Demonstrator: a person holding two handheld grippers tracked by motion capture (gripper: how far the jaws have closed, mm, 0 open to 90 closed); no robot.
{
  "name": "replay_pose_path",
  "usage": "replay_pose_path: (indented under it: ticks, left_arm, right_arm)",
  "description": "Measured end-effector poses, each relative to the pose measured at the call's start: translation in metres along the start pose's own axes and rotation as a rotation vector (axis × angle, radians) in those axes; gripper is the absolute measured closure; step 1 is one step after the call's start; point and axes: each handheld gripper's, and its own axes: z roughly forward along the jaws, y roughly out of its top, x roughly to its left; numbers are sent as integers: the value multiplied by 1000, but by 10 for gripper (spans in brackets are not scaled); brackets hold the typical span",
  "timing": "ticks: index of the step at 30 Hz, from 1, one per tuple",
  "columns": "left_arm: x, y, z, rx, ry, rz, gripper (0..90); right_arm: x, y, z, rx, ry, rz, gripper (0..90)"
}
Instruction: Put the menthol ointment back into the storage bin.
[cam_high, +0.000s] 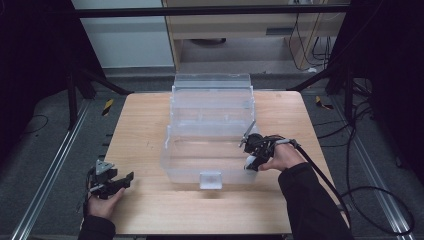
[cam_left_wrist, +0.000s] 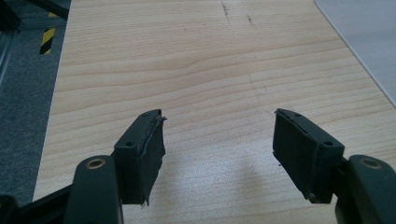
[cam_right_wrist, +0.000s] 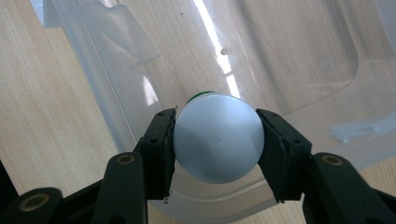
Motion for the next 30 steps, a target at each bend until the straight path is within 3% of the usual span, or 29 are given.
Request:
replay_pose_path:
  ticks: [21,27,30]
  left_arm:
    - [0,0,0,-2,0,-1,333]
    - [0,0,0,-2,-1,-1,333]
    - [0,0,-1,-2,1,-1,332]
  right_arm:
    - [0,-1,-4,-20,-13,4,462]
    - [0,-6,-15,-107,-34,33,396]
    - [0,-10,-23,-159,-38,71,368]
